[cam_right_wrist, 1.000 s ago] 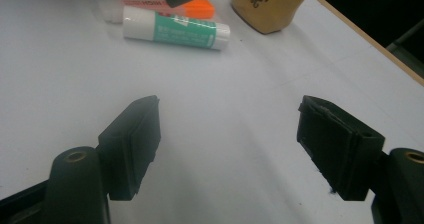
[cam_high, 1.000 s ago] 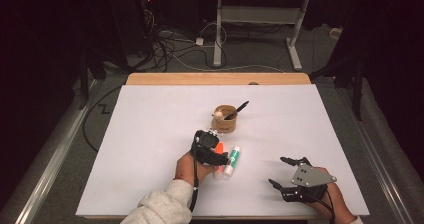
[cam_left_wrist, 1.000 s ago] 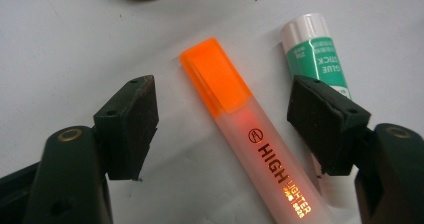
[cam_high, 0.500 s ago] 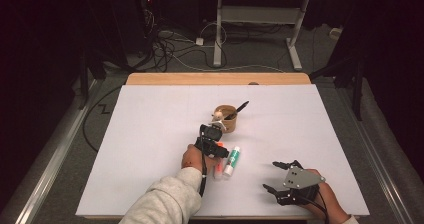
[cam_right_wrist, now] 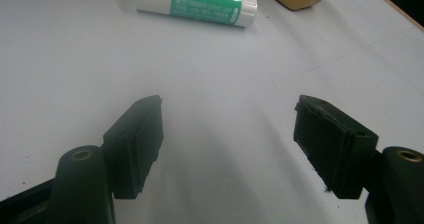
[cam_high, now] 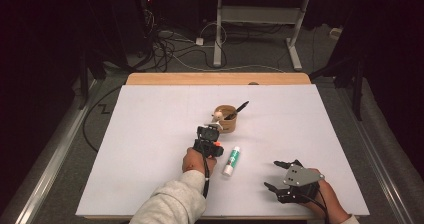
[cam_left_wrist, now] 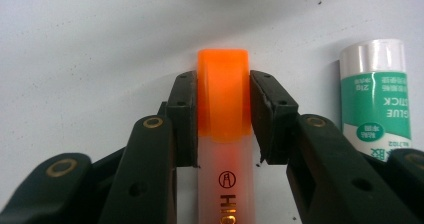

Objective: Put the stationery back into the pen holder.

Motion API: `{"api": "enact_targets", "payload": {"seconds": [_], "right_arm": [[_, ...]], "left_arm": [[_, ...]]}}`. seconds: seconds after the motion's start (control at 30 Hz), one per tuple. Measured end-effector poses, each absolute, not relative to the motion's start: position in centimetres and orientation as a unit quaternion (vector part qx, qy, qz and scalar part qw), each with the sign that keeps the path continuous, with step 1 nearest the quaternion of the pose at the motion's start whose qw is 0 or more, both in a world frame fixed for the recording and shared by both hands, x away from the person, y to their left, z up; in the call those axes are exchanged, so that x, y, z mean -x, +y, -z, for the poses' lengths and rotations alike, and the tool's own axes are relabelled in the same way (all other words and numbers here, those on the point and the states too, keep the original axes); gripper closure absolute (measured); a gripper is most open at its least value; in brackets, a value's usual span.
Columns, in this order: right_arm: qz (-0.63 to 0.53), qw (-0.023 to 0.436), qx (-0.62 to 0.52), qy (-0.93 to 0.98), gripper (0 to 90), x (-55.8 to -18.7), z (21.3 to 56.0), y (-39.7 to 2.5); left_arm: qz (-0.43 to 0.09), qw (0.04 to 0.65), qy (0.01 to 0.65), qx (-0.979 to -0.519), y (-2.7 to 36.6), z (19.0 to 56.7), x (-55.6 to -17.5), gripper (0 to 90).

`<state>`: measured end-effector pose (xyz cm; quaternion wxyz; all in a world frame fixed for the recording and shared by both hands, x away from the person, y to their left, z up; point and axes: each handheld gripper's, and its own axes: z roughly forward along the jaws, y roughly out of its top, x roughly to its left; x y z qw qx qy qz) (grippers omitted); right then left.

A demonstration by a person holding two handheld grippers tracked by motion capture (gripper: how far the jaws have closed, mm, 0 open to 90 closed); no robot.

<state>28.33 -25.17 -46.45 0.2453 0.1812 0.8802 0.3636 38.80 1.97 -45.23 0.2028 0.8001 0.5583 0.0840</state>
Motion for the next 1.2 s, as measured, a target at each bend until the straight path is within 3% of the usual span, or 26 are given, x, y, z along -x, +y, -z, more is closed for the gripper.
{"api": "enact_targets", "payload": {"seconds": [0.33, 0.5, 0.87, 1.2], "right_arm": [[-0.371, 0.244, -0.176, 0.878, 29.0, -28.3, 46.4, -25.2], [-0.382, 0.247, -0.168, 0.874, 29.0, -28.2, 46.2, -25.4], [-0.402, 0.256, -0.162, 0.864, 29.1, -28.0, 45.9, -25.8], [-0.425, 0.265, -0.183, 0.846, 29.0, -28.4, 45.7, -26.5]], "left_arm": [[-0.094, 0.215, 0.519, -0.822, 2.5, 45.2, -38.4, 64.5], [-0.135, 0.236, 0.483, -0.832, 3.2, 44.6, -37.8, 64.5], [-0.205, 0.338, 0.414, -0.82, 6.7, 42.7, -35.4, 64.5], [-0.238, 0.429, 0.375, -0.786, 9.6, 42.1, -35.2, 64.5]]}}
